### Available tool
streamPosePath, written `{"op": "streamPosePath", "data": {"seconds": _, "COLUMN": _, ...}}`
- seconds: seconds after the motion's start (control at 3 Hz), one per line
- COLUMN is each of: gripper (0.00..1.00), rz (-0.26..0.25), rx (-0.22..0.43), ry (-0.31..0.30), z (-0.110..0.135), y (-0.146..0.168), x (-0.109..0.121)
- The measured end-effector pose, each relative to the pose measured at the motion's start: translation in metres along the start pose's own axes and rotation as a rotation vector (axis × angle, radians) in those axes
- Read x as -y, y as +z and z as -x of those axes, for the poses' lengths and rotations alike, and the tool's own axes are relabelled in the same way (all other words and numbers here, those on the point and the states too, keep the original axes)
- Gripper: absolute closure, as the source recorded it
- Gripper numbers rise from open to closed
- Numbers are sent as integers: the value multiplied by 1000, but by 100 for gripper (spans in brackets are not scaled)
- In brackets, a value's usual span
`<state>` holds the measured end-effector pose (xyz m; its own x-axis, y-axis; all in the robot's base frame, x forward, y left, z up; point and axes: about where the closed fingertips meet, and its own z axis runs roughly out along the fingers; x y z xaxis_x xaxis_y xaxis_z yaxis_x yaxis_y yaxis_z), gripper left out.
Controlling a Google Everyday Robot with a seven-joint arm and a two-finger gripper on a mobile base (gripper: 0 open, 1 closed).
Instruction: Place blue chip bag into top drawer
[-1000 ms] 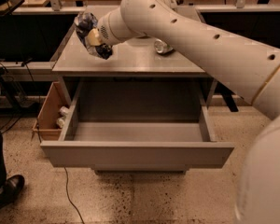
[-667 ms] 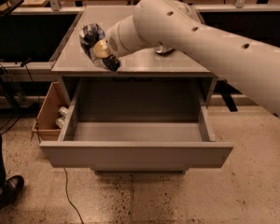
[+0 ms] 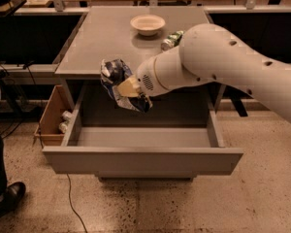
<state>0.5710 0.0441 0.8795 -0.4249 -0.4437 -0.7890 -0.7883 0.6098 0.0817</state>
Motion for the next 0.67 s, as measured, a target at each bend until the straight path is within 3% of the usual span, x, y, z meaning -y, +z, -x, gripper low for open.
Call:
{"op": "streamPosePath", "data": {"seconds": 0.33, "gripper": 100, "rz": 7, "rx": 2, "ry": -8, "z": 5, "y": -1, "x": -1}}
{"op": "streamPosePath", "data": {"seconds": 0.67, "gripper": 100, "rz": 40, "rx": -67, "ry": -46, "z": -25, "y": 19, "x": 4}}
